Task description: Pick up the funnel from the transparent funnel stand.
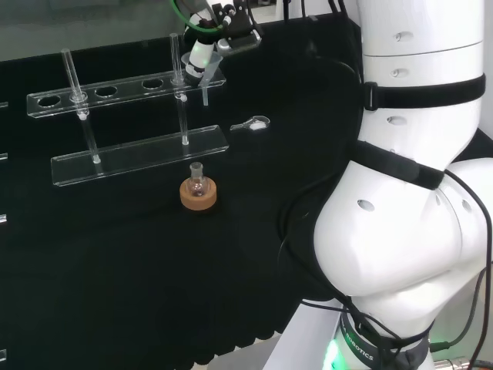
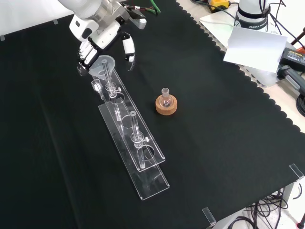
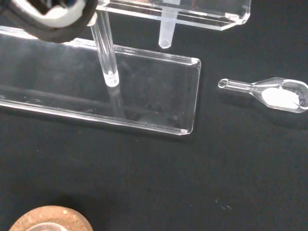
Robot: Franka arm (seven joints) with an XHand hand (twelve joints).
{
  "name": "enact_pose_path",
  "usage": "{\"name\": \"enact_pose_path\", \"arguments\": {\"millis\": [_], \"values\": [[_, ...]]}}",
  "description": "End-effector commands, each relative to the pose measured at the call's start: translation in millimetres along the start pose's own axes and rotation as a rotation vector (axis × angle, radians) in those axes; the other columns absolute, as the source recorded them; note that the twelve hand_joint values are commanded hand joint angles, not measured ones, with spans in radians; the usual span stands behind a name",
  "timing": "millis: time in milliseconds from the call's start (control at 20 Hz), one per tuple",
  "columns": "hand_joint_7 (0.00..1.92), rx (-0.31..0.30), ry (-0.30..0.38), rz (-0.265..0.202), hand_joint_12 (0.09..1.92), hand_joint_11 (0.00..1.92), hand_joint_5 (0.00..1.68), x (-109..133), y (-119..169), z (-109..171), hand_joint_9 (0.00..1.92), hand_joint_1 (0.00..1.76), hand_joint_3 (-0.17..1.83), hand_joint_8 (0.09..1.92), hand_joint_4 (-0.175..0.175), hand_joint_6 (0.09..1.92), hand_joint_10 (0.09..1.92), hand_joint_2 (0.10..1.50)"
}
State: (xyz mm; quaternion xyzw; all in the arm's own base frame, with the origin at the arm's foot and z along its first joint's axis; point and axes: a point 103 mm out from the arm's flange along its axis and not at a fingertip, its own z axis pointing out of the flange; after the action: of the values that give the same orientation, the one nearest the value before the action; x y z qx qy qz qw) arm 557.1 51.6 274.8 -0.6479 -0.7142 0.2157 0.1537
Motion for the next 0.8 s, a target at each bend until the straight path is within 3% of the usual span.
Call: {"name": "enact_pose_path", "arguments": {"millis": [50,450,800], "values": [[0.00,-0.003,-0.023,0.019,1.53,0.29,0.15,5.8,2.5,1.0,0.17,0.80,0.43,0.55,-0.044,0.09,0.88,0.60],[0.00,-0.051,-0.003,0.008,1.52,0.29,0.16,-1.7,-4.9,-11.3,0.17,0.80,0.44,0.56,-0.044,0.09,0.87,0.60],[0.00,-0.027,0.010,-0.002,1.52,0.28,0.16,-4.4,-8.2,-15.9,0.15,0.78,0.45,0.55,-0.043,0.09,0.86,0.60]]}}
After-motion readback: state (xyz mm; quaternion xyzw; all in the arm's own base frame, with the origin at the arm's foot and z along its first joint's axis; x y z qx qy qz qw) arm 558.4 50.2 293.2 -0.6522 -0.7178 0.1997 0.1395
